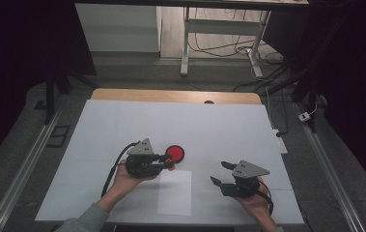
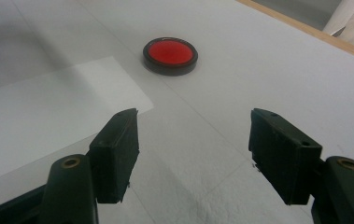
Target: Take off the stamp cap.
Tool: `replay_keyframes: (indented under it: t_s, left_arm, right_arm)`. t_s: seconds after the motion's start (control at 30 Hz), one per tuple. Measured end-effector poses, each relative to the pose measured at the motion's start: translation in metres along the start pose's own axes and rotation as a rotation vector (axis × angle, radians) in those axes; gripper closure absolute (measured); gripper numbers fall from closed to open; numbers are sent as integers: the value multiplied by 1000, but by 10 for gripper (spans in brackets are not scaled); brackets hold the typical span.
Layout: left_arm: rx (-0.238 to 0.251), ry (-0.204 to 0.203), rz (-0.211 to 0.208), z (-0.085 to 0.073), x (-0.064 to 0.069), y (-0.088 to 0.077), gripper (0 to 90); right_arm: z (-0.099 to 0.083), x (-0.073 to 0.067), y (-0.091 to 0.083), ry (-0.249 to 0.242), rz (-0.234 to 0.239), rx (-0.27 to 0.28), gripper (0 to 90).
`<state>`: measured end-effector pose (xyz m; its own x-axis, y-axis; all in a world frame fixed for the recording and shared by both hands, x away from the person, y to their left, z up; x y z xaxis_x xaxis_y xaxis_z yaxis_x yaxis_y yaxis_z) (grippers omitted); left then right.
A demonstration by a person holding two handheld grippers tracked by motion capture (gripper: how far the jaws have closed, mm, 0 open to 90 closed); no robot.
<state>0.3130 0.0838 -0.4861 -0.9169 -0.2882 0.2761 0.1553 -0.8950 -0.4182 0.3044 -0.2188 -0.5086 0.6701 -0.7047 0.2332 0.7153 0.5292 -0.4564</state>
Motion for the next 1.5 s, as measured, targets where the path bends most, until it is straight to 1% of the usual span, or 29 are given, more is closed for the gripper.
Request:
replay_keyframes:
  t_s: [0.03,0.13,0.33,0.4,0.43,0.5,0.53,0.57,0.6,0.73,0.9,0.93,1.03,1.07,1.13,1.17,1.37,1.5]
  left_arm:
    - [0,0,0,0,0,0,715]
    - [2,1,-1,0,1,0,716]
    - [-1,2,-2,0,1,2,715]
    - [-3,0,-2,0,0,2,716]
    - [-4,0,-3,0,0,2,715]
    - [-4,0,-2,0,0,3,716]
    - [-4,-1,-2,0,0,3,715]
    - [-4,-1,-2,0,1,3,715]
    - [-4,0,-2,0,1,3,715]
    - [-3,3,-3,1,2,3,716]
    - [-5,2,-3,0,1,3,715]
    - [-5,3,-3,0,1,3,715]
    - [-4,5,-4,1,2,4,715]
    - [-4,5,-4,1,2,4,716]
    - [-4,5,-4,1,2,4,715]
    - [-4,5,-4,1,2,4,715]
    - [-7,7,-1,0,2,4,715]
    - [-8,9,-2,0,2,5,715]
  right_arm:
    - [1,-1,0,4,-2,0,329]
    - [3,-3,0,11,14,9,330]
    - [4,-9,4,10,35,8,333]
    - [4,-11,5,6,29,8,341]
    - [5,-13,6,5,29,22,349]
    - [5,-15,6,3,29,20,349]
    - [6,-18,7,5,33,21,349]
    - [6,-18,7,5,33,21,349]
    - [7,-21,9,7,43,21,349]
    - [7,-27,13,-5,53,22,350]
    - [8,-32,17,1,52,31,351]
    - [9,-36,20,-10,51,33,351]
    - [11,-38,21,-19,54,30,351]
    - [12,-42,23,-28,58,30,351]
    - [13,-44,24,-27,67,35,351]
    - [13,-47,26,-47,66,30,350]
    - [15,-55,29,-67,81,25,350]
    - [15,-57,30,-67,89,26,350]
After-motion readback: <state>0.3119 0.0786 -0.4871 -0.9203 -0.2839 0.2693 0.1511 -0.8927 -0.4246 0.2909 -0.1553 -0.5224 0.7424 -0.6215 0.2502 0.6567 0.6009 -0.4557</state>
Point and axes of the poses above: each handheld gripper's, and its own axes: y roughly forward along the jaws, z roughly out of its top, x roughly to its right, the point moved 3 cm from there along y, roughly forward along the jaws, and after that the axes turned 13 degrees about -z, right-handed, at the moved point
